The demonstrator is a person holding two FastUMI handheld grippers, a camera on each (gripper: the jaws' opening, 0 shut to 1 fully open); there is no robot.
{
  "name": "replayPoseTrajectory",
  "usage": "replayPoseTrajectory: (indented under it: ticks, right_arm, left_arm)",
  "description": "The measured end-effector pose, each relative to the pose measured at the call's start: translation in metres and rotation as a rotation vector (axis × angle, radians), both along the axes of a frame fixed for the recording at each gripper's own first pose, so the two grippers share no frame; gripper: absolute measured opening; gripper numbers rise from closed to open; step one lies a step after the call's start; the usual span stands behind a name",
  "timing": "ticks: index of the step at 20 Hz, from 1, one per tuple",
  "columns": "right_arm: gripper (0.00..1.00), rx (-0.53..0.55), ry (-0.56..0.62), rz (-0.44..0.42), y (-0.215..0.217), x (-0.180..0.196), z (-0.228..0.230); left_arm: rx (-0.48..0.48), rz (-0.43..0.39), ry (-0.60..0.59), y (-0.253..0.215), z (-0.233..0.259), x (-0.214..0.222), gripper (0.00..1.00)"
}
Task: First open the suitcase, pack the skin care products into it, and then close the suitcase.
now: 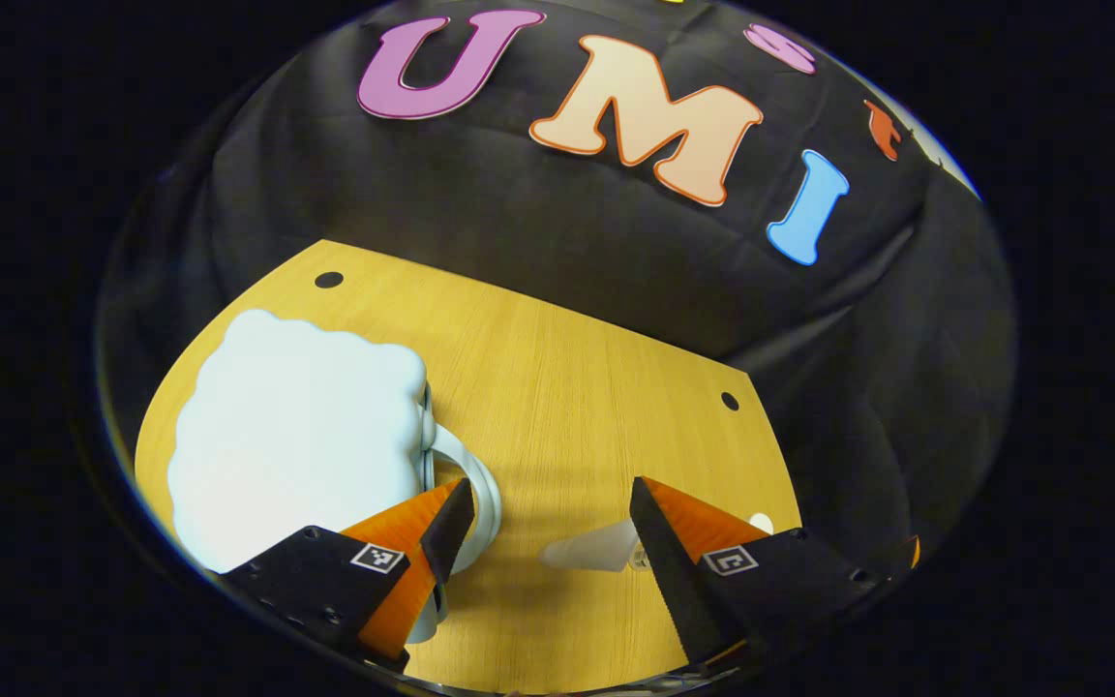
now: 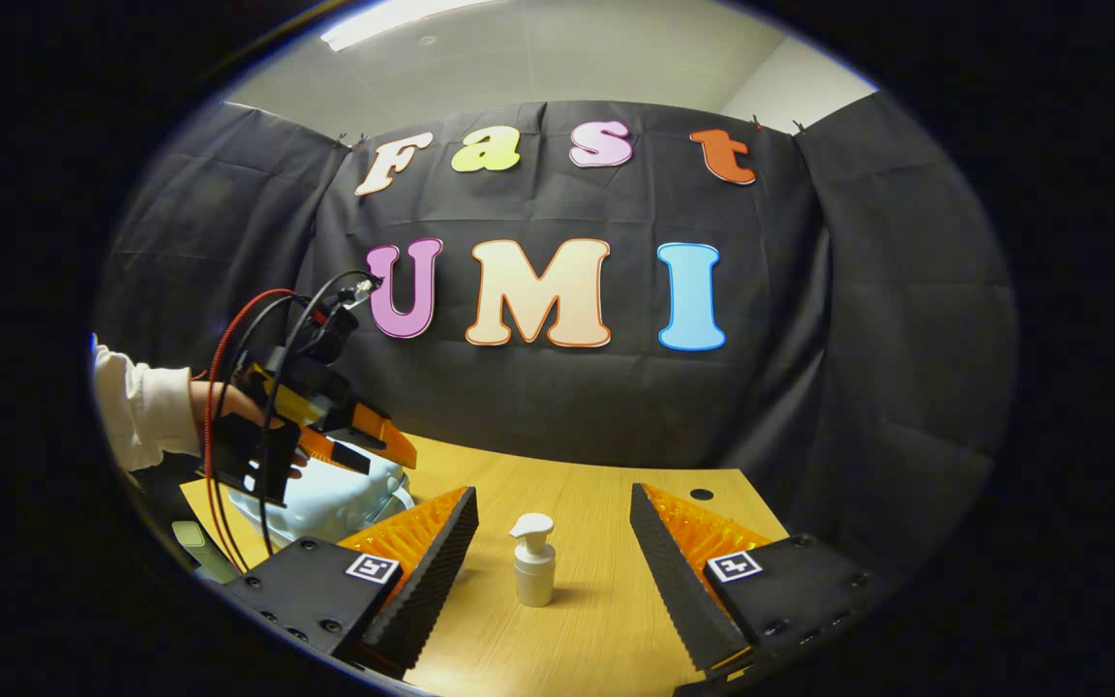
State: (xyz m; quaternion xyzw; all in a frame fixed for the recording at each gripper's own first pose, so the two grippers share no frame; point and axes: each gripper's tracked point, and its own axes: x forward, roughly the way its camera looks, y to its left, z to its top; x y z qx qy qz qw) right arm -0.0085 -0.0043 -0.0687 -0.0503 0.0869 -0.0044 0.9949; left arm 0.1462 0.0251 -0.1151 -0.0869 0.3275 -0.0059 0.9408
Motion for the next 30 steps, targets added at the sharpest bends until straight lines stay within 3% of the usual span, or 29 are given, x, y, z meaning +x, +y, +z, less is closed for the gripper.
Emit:
replayPoseTrajectory:
  ticks: [8, 14, 23, 30]
  right_arm:
    - [0.99, 0.045, -0.017, -0.076, -0.014, -0.014, 0.001]
    - [0.99, 0.069, -0.008, -0.07, -0.005, -0.02, -0.008]
    - [0.99, 0.064, 0.017, -0.057, 0.001, -0.027, -0.018]
    - [0.99, 0.06, 0.018, -0.077, -0.008, -0.036, -0.016]
  left_arm:
    - [-0.003, 0.031, 0.196, 0.007, -0.054, 0.027, 0.93]
    - [0.01, 0.067, 0.351, 0.023, -0.092, 0.029, 0.96]
    - [0.145, -0.007, 0.547, 0.023, -0.124, 0.025, 0.92]
    - [0.189, -0.038, 0.646, 0.026, -0.138, 0.019, 0.81]
